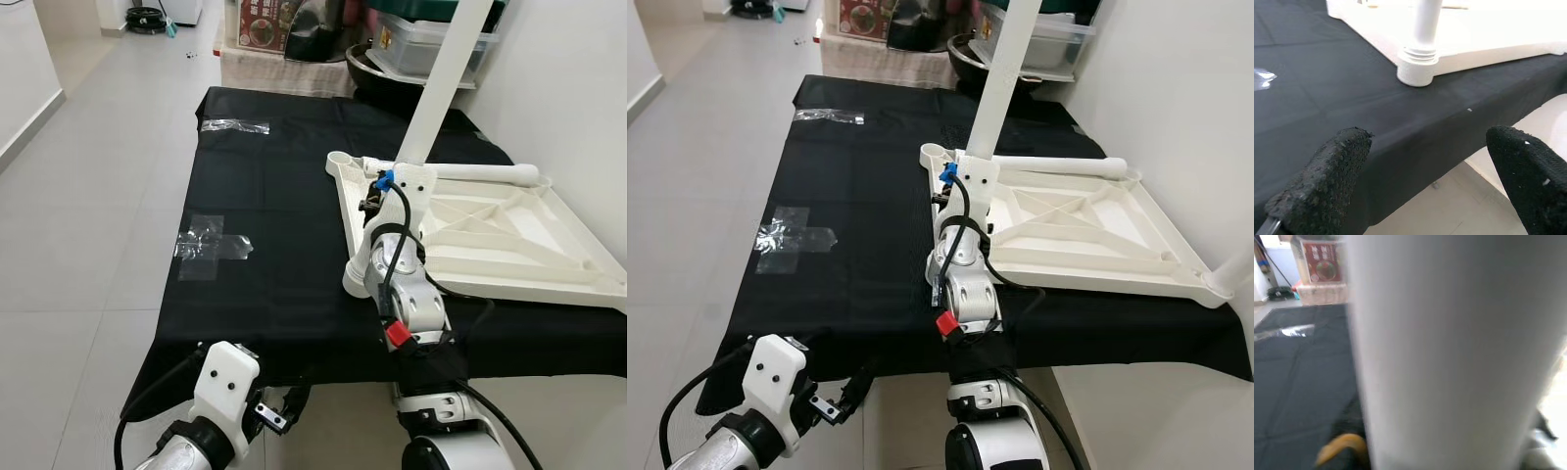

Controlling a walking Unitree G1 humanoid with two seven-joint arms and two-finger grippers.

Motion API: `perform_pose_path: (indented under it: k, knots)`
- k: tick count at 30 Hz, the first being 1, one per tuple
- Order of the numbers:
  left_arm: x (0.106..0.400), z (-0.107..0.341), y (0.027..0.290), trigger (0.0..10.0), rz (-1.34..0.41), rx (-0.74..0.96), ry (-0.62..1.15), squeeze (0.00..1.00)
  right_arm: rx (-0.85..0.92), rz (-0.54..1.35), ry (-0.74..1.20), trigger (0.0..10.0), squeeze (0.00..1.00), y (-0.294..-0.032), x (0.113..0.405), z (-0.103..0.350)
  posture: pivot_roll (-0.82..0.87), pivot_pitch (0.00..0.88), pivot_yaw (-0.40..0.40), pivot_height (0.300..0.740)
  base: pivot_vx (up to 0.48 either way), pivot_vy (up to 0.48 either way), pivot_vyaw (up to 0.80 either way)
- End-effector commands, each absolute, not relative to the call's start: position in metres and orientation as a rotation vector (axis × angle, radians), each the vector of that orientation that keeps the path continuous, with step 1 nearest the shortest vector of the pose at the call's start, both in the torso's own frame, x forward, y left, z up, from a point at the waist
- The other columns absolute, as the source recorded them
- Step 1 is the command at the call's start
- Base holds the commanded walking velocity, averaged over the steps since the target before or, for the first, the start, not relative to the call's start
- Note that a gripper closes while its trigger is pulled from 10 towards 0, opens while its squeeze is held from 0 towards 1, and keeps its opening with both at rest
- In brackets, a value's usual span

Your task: Building children table

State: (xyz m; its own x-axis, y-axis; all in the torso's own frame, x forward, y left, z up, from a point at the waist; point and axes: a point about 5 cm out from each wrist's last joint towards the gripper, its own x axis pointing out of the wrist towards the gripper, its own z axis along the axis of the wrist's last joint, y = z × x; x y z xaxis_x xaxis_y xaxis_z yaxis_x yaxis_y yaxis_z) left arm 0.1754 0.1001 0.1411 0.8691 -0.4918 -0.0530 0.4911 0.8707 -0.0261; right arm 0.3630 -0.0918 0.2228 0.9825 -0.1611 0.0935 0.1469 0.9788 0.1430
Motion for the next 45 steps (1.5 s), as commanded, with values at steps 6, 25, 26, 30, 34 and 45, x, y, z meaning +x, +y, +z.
perform_pose_path:
  k: [6,25,26,30,34,45]
  knots:
    - [0.176,0.137,0.097,10.0,-0.522,-0.026,0.075,0.00,0.277,0.191,-0.148,10.0,0.00,-0.052,0.350,0.228,0.12,0.111,-0.170,0.740,0.000,0.000,0.00]
    - [0.176,0.138,0.095,10.0,-0.517,-0.032,0.063,0.00,0.102,1.324,0.002,10.0,0.00,-0.078,0.373,0.243,0.15,0.118,-0.192,0.740,0.000,0.000,0.00]
    - [0.175,0.139,0.095,10.0,-0.515,-0.034,0.062,0.00,0.094,1.346,0.000,10.0,0.00,-0.070,0.374,0.244,0.15,0.118,-0.192,0.740,0.000,0.000,0.00]
    - [0.175,0.139,0.095,10.0,-0.515,-0.035,0.062,0.00,0.089,1.360,-0.005,10.0,0.00,-0.065,0.374,0.246,0.15,0.116,-0.194,0.740,0.000,0.000,0.00]
    - [0.173,0.138,0.094,10.0,-0.509,-0.039,0.065,0.00,0.072,1.148,-0.072,0.0,0.00,-0.052,0.384,0.249,0.15,0.108,-0.198,0.740,0.000,0.000,0.00]
    - [0.175,0.136,0.096,10.0,-0.509,-0.045,0.072,0.00,0.176,0.511,-0.146,0.0,0.00,-0.093,0.405,0.243,0.13,0.110,-0.185,0.740,0.000,0.000,0.00]
